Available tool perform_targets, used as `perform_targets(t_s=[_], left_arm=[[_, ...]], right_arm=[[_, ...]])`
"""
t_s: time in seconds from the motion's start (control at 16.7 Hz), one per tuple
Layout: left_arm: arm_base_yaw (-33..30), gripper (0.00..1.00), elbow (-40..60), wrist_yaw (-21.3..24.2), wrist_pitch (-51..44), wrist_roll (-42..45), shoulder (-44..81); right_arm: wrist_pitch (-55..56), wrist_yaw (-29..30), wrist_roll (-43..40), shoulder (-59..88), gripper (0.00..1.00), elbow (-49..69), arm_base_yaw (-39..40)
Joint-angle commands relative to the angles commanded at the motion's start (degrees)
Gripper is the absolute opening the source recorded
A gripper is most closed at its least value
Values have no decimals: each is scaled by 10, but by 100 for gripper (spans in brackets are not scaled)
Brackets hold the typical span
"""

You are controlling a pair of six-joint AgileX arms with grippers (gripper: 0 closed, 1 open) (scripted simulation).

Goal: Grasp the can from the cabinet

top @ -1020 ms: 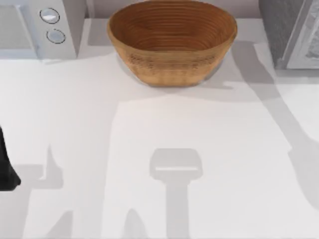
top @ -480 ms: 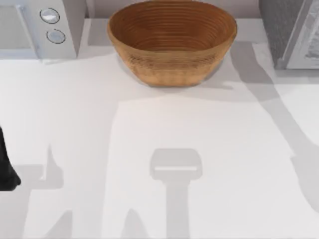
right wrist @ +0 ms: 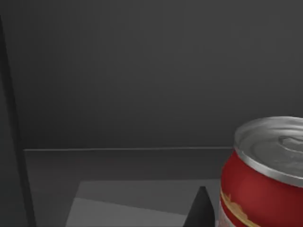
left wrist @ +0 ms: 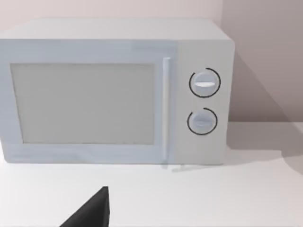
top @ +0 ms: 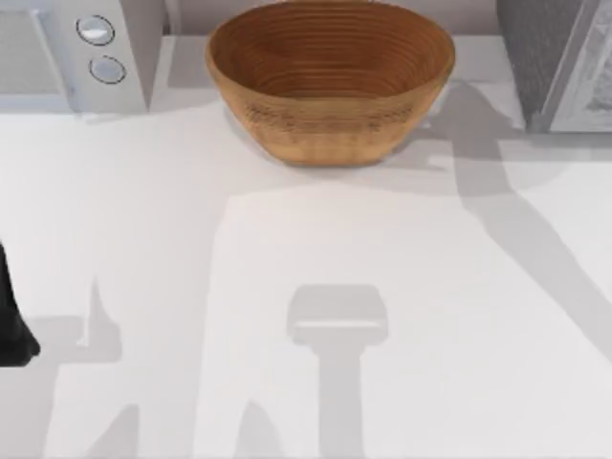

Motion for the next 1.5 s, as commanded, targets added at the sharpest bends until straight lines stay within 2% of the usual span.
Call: perform_targets(t_s=[0.3, 0.54, 0.72, 1.02, 1.5], left_arm=[[0, 100, 0, 0, 0, 0, 0], [0, 100, 0, 0, 0, 0, 0], [0, 100, 0, 0, 0, 0, 0], [0, 100, 0, 0, 0, 0, 0], [0, 100, 0, 0, 0, 0, 0]], right_arm=[[-23, 21, 0, -26, 0, -7, 22], [-16, 14, 0, -37, 0, -19, 14], [2, -6, -1, -80, 0, -77, -6], [55, -66, -5, -205, 0, -263, -64], [180, -206, -7, -495, 0, -690, -198]])
